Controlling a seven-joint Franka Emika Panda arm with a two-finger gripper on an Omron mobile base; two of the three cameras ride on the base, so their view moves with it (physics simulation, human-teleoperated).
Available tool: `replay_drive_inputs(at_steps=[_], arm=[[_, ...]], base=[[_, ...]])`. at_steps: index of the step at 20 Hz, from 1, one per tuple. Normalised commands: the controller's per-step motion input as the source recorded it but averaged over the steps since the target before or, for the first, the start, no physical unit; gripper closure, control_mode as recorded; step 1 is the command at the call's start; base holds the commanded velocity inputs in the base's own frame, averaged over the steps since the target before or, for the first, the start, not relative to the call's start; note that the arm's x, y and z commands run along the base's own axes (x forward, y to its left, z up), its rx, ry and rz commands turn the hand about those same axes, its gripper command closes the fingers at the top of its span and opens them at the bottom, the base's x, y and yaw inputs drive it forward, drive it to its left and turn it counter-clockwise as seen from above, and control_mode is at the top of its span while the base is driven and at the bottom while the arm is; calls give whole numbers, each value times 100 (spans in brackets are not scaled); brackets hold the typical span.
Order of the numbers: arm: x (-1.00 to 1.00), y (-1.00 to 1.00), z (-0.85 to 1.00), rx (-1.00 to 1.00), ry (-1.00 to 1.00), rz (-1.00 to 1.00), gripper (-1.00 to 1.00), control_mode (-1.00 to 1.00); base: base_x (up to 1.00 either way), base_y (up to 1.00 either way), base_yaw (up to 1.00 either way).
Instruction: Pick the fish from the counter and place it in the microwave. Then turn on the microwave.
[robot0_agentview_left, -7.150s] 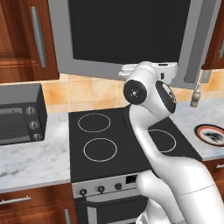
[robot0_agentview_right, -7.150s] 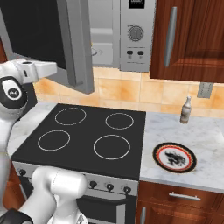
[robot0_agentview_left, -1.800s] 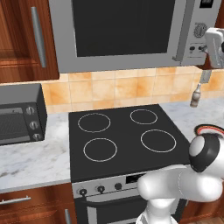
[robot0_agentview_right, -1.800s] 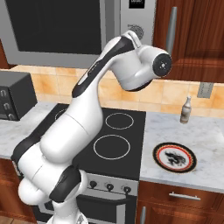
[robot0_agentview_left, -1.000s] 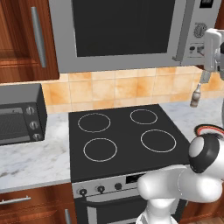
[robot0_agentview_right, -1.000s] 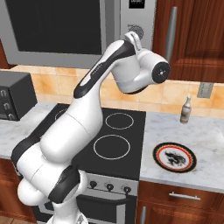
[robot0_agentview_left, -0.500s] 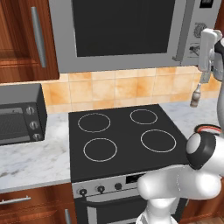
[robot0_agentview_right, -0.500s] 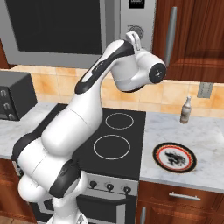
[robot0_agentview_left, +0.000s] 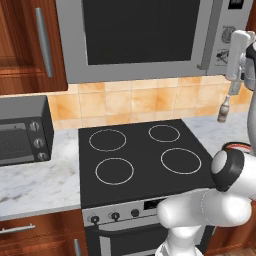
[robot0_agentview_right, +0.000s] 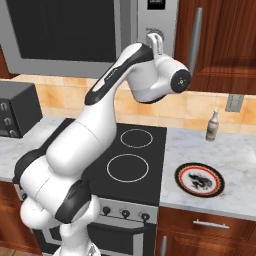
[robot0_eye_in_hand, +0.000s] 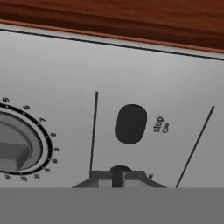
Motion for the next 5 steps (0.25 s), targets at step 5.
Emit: replay_drive_inputs(at_steps=[5], arm=[[24,13,-10,9,4,0,100,-100]], base=[[0,0,0]])
